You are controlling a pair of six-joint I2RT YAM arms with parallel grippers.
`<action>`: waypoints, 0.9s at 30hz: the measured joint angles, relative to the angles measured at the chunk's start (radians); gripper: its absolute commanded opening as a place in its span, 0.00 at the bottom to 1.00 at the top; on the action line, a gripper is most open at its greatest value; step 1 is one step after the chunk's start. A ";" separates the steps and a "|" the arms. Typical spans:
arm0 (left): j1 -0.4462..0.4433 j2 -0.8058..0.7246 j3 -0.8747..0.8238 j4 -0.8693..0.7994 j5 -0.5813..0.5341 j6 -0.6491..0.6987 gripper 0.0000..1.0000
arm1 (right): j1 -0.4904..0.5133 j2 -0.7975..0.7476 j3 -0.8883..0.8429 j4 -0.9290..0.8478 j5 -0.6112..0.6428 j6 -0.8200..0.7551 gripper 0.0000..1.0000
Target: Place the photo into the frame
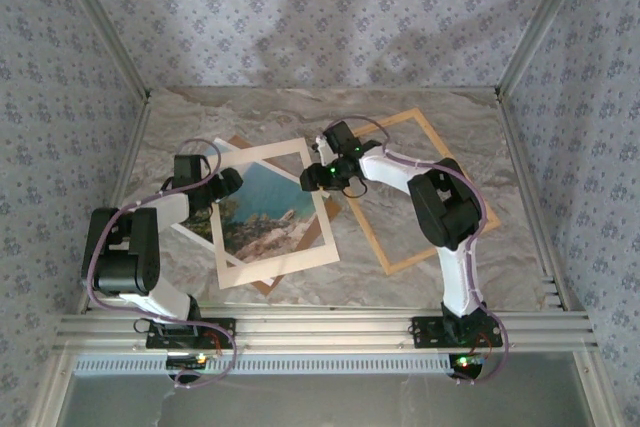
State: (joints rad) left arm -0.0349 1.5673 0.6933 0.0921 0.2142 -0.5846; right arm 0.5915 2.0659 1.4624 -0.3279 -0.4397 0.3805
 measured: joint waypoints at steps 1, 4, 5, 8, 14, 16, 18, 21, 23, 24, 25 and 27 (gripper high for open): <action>0.000 0.000 0.000 0.000 0.000 0.000 0.88 | -0.004 -0.006 -0.006 0.014 -0.017 0.007 0.53; 0.000 0.000 0.000 0.002 0.000 0.000 0.88 | -0.014 -0.023 -0.029 0.059 -0.066 0.031 0.51; 0.000 0.000 0.000 0.002 0.000 0.000 0.88 | -0.016 -0.025 -0.036 0.072 -0.078 0.041 0.51; 0.000 0.000 0.000 0.003 0.000 0.000 0.88 | -0.018 -0.026 -0.047 0.094 -0.104 0.058 0.50; 0.000 0.000 0.000 0.006 0.003 0.000 0.88 | -0.017 -0.024 -0.046 0.100 -0.125 0.083 0.40; 0.000 0.000 0.000 0.006 0.003 0.000 0.89 | -0.016 -0.011 -0.034 0.100 -0.127 0.086 0.33; 0.000 0.000 -0.002 0.009 0.003 0.000 0.88 | -0.014 0.017 -0.004 0.092 -0.126 0.092 0.29; 0.000 0.000 -0.007 0.015 0.003 0.000 0.88 | -0.006 0.067 0.049 0.076 -0.124 0.093 0.20; 0.000 -0.002 -0.009 0.018 0.003 0.000 0.88 | 0.001 0.092 0.076 0.064 -0.122 0.093 0.14; 0.000 -0.002 -0.009 0.018 0.003 0.000 0.88 | 0.005 0.101 0.086 0.061 -0.120 0.092 0.11; 0.000 -0.002 -0.009 0.018 0.003 0.000 0.88 | 0.008 0.106 0.093 0.054 -0.117 0.090 0.09; 0.000 -0.007 -0.010 0.016 0.003 0.000 0.88 | 0.010 0.107 0.104 0.036 -0.112 0.083 0.06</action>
State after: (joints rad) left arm -0.0349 1.5600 0.6830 0.1081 0.2176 -0.5850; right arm 0.6010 2.1731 1.5665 -0.2916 -0.5518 0.4633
